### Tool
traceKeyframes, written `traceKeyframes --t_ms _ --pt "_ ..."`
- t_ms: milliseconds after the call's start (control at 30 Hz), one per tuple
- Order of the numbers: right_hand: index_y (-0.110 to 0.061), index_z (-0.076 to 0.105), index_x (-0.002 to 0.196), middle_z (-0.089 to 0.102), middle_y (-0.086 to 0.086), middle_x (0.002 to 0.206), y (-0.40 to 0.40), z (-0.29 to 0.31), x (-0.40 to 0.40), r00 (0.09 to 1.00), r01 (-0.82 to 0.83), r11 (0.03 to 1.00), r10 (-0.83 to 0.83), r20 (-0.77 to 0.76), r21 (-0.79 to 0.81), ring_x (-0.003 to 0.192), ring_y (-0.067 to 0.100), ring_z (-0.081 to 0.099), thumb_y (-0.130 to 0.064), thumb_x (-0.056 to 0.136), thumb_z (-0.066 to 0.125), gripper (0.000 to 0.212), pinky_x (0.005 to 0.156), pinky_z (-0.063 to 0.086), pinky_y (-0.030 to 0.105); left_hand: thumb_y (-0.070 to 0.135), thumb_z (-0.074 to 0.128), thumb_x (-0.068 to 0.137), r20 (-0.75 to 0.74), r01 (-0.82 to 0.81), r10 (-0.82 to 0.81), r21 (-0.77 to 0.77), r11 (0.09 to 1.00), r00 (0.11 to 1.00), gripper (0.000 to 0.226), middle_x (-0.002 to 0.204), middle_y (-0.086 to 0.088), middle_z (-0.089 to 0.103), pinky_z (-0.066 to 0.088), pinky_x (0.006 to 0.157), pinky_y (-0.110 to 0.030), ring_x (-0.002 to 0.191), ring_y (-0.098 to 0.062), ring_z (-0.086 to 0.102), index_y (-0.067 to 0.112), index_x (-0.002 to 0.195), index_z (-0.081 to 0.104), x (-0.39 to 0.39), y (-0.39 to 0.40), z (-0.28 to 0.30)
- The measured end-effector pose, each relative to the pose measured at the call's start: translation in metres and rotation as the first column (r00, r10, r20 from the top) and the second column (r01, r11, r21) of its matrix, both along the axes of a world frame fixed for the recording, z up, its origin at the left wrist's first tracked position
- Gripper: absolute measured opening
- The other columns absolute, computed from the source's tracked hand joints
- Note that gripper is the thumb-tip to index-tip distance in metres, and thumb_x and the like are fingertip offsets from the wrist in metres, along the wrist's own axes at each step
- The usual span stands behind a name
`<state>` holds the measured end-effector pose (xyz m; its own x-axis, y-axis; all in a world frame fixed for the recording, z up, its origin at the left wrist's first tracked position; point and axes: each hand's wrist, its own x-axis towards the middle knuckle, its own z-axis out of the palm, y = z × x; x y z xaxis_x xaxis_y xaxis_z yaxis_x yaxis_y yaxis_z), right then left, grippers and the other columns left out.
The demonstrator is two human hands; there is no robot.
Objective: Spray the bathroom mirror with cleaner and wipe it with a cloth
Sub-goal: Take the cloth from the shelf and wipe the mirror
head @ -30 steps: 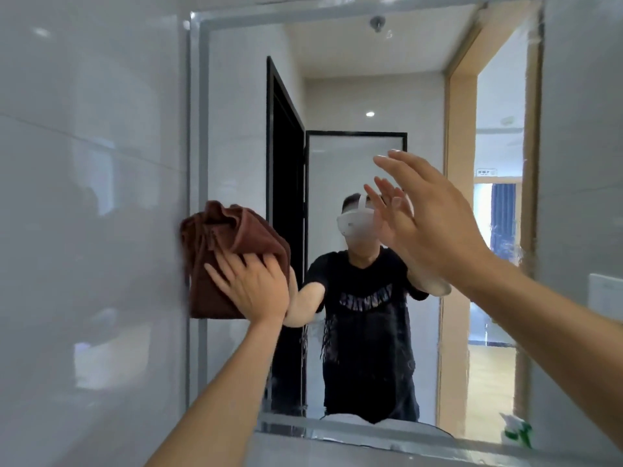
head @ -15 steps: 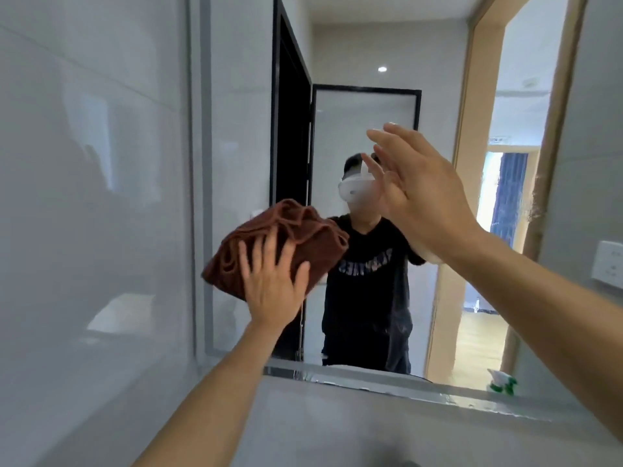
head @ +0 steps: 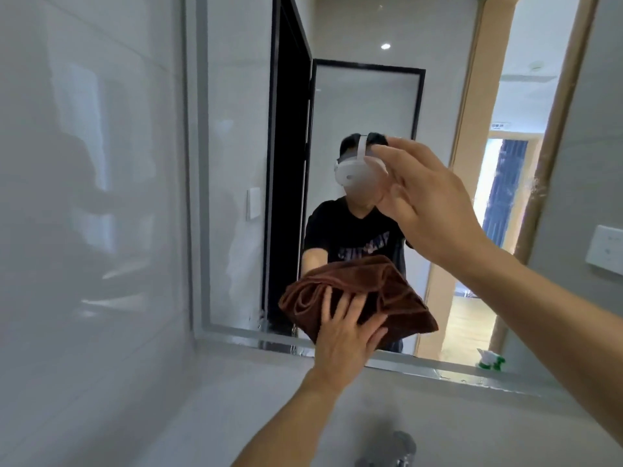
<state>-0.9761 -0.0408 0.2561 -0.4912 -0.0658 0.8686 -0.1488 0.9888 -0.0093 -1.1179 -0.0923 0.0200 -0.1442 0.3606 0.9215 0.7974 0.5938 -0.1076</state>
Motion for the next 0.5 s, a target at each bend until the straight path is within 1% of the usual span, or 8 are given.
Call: traceKeyframes --t_ms 67,100,167,233,300,367,400,500 --pt "-0.023 0.047 0.147 0.040 -0.002 0.155 -0.004 -0.001 -0.002 1.000 -0.014 1.000 0.014 -0.001 -0.011 0.140 0.019 0.042 -0.003 0.096 0.046 0.054 0.113 0.040 0.040 0.048 0.055 0.096 -0.057 -0.048 0.043 -0.089 0.995 0.997 0.033 0.145 -0.004 0.041 0.009 0.123 -0.052 0.132 -0.029 0.045 0.037 0.127 0.056 -0.017 -0.023 -0.008" --pt "-0.023 0.047 0.146 0.040 -0.002 0.155 -0.006 -0.002 -0.003 1.000 -0.021 1.000 0.021 -0.004 -0.021 0.140 0.019 0.042 -0.003 0.096 0.046 0.054 0.112 0.041 0.040 0.050 0.055 0.095 -0.045 -0.080 0.076 -0.110 0.991 0.996 0.035 0.144 -0.005 0.042 0.008 0.123 -0.051 0.131 -0.028 0.046 0.036 0.128 0.054 -0.026 -0.040 -0.015" --pt "-0.022 0.048 0.146 0.041 -0.002 0.154 -0.011 -0.004 -0.005 0.999 -0.033 0.999 0.033 -0.007 -0.030 0.137 0.019 0.044 -0.004 0.097 0.048 0.052 0.109 0.043 0.037 0.055 0.052 0.095 0.012 -0.140 0.141 -0.064 0.988 0.990 0.038 0.140 -0.008 0.044 0.008 0.123 -0.051 0.126 -0.031 0.049 0.033 0.125 0.056 -0.046 -0.080 -0.031" --pt "-0.023 0.049 0.144 0.042 -0.003 0.153 -0.014 -0.006 -0.003 0.999 -0.046 0.999 0.045 -0.012 -0.022 0.134 0.017 0.047 -0.006 0.097 0.049 0.050 0.105 0.044 0.033 0.060 0.046 0.095 0.095 -0.199 0.197 0.015 0.980 0.976 0.043 0.135 -0.015 0.047 0.010 0.123 -0.051 0.120 -0.038 0.054 0.026 0.116 0.062 -0.067 -0.119 -0.041" --pt "-0.022 0.050 0.143 0.043 -0.002 0.152 -0.015 -0.009 -0.003 0.998 -0.067 0.998 0.067 -0.006 -0.010 0.133 0.017 0.047 -0.004 0.097 0.049 0.050 0.104 0.045 0.033 0.065 0.042 0.094 0.186 -0.250 0.236 0.054 0.967 0.954 0.052 0.137 -0.018 0.047 0.013 0.121 -0.054 0.126 -0.041 0.050 0.023 0.119 0.060 -0.081 -0.144 -0.038" --pt "-0.020 0.051 0.143 0.044 -0.001 0.151 -0.015 -0.012 -0.002 0.997 -0.081 0.997 0.081 0.007 -0.015 0.135 0.016 0.046 -0.002 0.095 0.048 0.051 0.105 0.045 0.036 0.066 0.045 0.091 0.202 -0.285 0.263 0.089 0.955 0.944 0.056 0.142 -0.019 0.044 0.017 0.119 -0.058 0.134 -0.039 0.042 0.024 0.127 0.054 -0.086 -0.148 -0.020" --pt "-0.020 0.051 0.143 0.044 -0.002 0.151 -0.015 -0.015 -0.001 0.997 -0.077 0.997 0.078 0.012 -0.017 0.135 0.016 0.046 -0.001 0.094 0.048 0.052 0.106 0.045 0.036 0.066 0.049 0.089 0.193 -0.294 0.269 0.115 0.949 0.944 0.056 0.143 -0.019 0.043 0.019 0.118 -0.059 0.137 -0.038 0.039 0.025 0.127 0.054 -0.085 -0.144 -0.007" --pt "-0.021 0.051 0.142 0.044 -0.003 0.151 -0.013 -0.018 0.004 0.998 -0.059 0.998 0.059 0.018 0.001 0.134 0.015 0.046 -0.001 0.095 0.049 0.051 0.108 0.044 0.035 0.062 0.056 0.085 0.115 -0.283 0.264 0.205 0.937 0.958 0.053 0.147 -0.019 0.039 0.021 0.115 -0.059 0.140 -0.036 0.036 0.027 0.124 0.055 -0.078 -0.124 0.052"
